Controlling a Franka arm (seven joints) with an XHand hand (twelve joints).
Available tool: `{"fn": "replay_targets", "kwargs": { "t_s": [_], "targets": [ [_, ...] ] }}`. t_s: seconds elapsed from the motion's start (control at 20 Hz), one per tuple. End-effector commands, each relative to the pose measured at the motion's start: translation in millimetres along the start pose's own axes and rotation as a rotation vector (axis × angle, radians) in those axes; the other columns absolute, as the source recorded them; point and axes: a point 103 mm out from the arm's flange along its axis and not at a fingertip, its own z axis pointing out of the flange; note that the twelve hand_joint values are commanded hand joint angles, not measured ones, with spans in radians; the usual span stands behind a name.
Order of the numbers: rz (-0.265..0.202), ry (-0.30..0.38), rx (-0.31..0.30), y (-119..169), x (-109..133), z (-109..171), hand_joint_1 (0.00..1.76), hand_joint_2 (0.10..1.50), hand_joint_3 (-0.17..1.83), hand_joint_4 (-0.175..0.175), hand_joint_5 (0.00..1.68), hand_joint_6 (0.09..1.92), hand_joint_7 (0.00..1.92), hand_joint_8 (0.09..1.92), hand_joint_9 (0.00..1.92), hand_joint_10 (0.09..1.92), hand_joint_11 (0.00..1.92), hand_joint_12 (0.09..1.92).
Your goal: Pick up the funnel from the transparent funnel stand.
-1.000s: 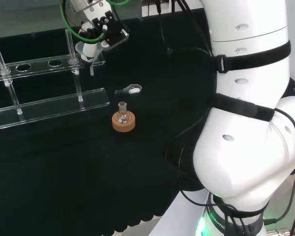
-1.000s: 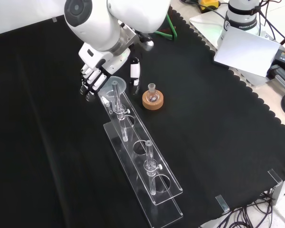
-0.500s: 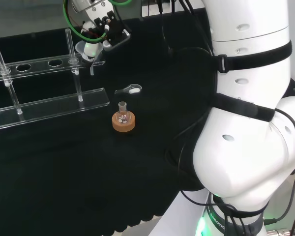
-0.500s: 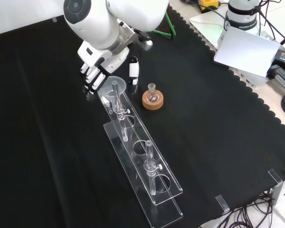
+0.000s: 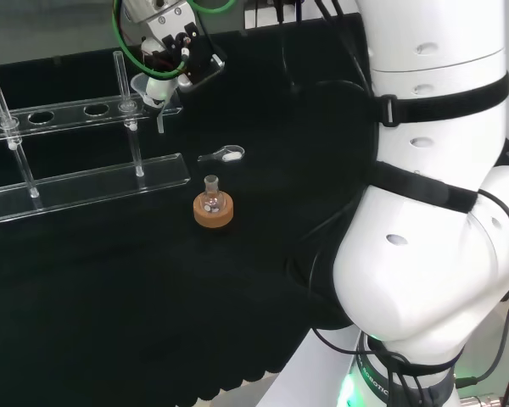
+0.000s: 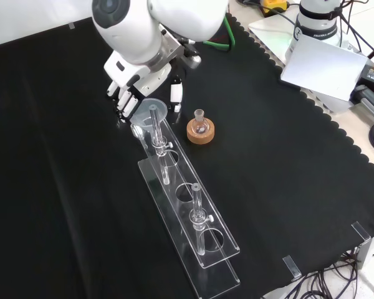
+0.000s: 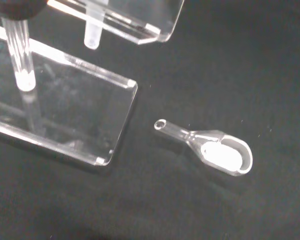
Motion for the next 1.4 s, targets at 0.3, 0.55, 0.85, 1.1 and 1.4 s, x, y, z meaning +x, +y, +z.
{"fn": "replay_targets", "kwargs": {
  "t_s": [0.3,0.55,0.85,1.1,1.4],
  "targets": [
    [0.049,-0.083,-0.168,-30.2,-16.3,-48.5,0.76,0.73,0.36,-0.004,0.54,0.58,0.62,0.72,0.90,0.52,0.43,1.36],
    [0.071,-0.095,-0.181,-54.6,-25.2,-65.0,0.76,0.72,0.39,0.000,0.54,0.66,0.62,0.73,0.91,0.53,0.44,1.35],
    [0.118,-0.109,-0.188,-91.6,-28.6,-75.3,0.76,0.72,0.40,0.000,0.54,0.68,0.61,0.73,0.90,0.53,0.44,1.35],
    [0.162,-0.115,-0.183,-123.0,-35.9,-74.6,0.75,0.71,0.41,0.000,0.53,0.69,0.61,0.73,0.90,0.53,0.44,1.35],
    [0.187,-0.133,-0.168,-149.8,-42.3,-62.7,0.75,0.71,0.41,0.001,0.53,0.71,0.61,0.73,0.90,0.54,0.44,1.35]
  ]
}}
